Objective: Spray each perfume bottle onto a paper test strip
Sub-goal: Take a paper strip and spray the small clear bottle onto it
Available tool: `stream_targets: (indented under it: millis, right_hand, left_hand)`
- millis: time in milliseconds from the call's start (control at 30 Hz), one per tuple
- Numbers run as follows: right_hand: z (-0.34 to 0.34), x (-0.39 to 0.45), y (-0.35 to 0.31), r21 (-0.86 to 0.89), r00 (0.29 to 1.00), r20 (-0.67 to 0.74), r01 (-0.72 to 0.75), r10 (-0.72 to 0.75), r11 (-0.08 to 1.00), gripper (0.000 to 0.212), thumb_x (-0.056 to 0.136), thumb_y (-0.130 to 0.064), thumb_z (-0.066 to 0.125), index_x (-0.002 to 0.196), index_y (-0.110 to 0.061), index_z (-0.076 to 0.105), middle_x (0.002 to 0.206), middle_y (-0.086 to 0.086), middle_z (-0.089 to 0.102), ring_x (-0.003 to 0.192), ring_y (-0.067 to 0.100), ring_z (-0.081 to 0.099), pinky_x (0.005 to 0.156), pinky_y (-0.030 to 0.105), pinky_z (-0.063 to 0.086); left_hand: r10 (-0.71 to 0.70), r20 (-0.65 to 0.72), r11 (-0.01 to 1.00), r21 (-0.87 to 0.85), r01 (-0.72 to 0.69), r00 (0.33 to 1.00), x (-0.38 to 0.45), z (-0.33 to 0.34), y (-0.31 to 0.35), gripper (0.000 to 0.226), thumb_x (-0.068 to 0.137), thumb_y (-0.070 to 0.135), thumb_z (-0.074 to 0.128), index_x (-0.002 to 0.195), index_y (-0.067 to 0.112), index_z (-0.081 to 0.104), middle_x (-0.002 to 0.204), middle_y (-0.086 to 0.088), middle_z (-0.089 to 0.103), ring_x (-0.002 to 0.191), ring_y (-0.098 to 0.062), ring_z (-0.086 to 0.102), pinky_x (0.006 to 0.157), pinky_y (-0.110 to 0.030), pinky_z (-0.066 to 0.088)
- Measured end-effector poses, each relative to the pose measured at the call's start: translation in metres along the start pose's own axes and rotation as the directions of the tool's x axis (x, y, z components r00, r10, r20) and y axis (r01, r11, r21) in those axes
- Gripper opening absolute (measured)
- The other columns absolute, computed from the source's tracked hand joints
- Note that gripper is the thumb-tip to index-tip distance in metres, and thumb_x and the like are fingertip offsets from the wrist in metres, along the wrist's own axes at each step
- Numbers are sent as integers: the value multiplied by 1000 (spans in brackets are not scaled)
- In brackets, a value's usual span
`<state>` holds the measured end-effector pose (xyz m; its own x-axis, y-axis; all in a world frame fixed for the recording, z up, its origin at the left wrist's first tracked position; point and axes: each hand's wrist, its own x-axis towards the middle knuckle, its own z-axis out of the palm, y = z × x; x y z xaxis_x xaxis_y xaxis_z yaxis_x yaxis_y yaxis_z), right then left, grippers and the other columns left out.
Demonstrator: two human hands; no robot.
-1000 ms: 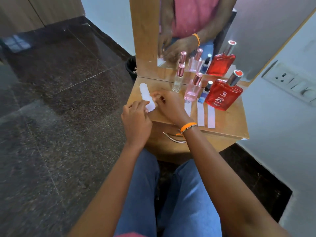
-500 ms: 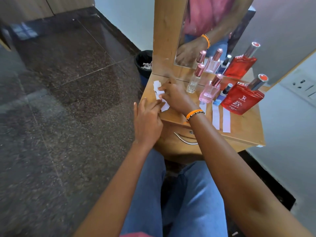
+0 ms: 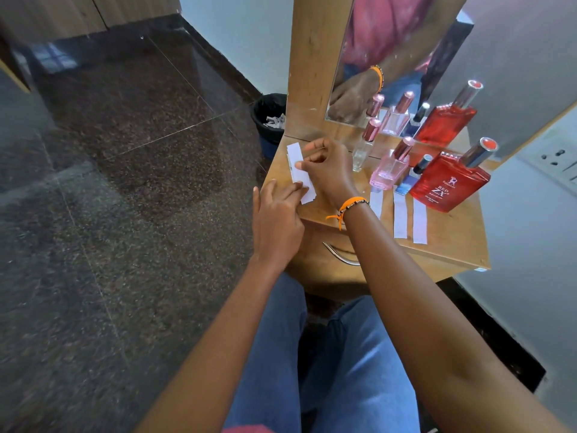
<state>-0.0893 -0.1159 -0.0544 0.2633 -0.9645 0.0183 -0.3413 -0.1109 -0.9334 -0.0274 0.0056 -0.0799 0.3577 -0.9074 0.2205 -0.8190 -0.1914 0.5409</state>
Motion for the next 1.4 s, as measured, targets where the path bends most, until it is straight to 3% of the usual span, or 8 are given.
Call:
stream_targets:
  millis: [167, 467, 567, 833, 1067, 1233, 1300, 1400]
  right_hand:
    - [2, 1, 3, -144, 1000, -17, 18, -20, 989, 12, 80, -1, 71, 82, -11, 65, 71, 0, 62, 70, 11, 57, 65, 19, 46]
    - [-2, -4, 3, -178, 996, -13, 85, -89, 980, 4, 79, 1, 70, 78, -3, 70, 74, -1, 62, 59, -2, 51, 53, 6, 36]
    - [-7, -7, 1, -135, 997, 20, 81, -79, 987, 3, 81, -1, 69, 80, -4, 68, 64, -9, 56, 54, -5, 51, 53, 4, 38]
    - [-28, -28, -5, 69, 998, -55, 31, -28, 997, 19, 81, -7, 71, 76, -22, 60, 62, -6, 60, 63, 4, 55, 68, 17, 46]
    - [-48, -55, -19, 222, 999, -49, -4, 15, 975, 14, 81, -5, 73, 82, -14, 62, 62, -3, 62, 53, -5, 55, 55, 8, 43]
    - [-64, -45, -24, -201, 942, -237, 192, -238, 961, 16, 77, 0, 65, 80, -14, 58, 67, -7, 60, 63, 4, 59, 64, 21, 48]
    - [-71, -37, -29, -486, 873, -259, 253, -414, 837, 20, 73, 4, 56, 89, -8, 58, 84, 4, 63, 80, 24, 60, 70, 39, 49]
    - [-79, -20, -39, -790, 855, -159, 191, -494, 583, 34, 78, 9, 55, 108, -6, 58, 112, 13, 60, 112, 36, 51, 79, 42, 47]
  left_hand:
    - [7, 5, 1000, 2, -7, 1000, 1, 0, -1, 54, 84, -4, 39, 128, 22, 56, 134, 7, 56, 135, -29, 32, 117, -49, 10]
    - [14, -5, 995, -96, -15, 1000, 8, 1, -4, 48, 86, -2, 40, 122, 20, 62, 128, 7, 61, 129, -26, 38, 114, -54, 18]
    - [39, -41, 983, -177, -46, 998, 8, -1, -5, 47, 82, -6, 40, 117, 14, 64, 123, 2, 63, 123, -21, 46, 116, -37, 13]
    - [-53, -130, 898, -440, -9, 990, 12, -15, 7, 24, 88, 3, 52, 109, 10, 61, 112, -3, 63, 106, -14, 56, 91, -20, 39]
    - [-232, 91, 703, -673, 231, 969, 25, -22, 36, 25, 84, 11, 66, 104, 18, 53, 75, 9, 60, 73, -1, 57, 68, -12, 43]
    - [-261, 180, 603, -737, 306, 948, 27, -16, 46, 27, 79, 11, 71, 100, 15, 55, 62, 8, 53, 61, -5, 48, 64, -20, 39]
    - [-260, 198, 589, -743, 318, 945, 27, -16, 48, 28, 79, 11, 72, 99, 15, 55, 63, 6, 53, 61, -5, 48, 64, -19, 39]
    - [-269, 219, 567, -751, 338, 938, 28, -17, 51, 30, 77, 12, 74, 100, 15, 54, 63, 4, 55, 63, -4, 52, 66, -18, 40]
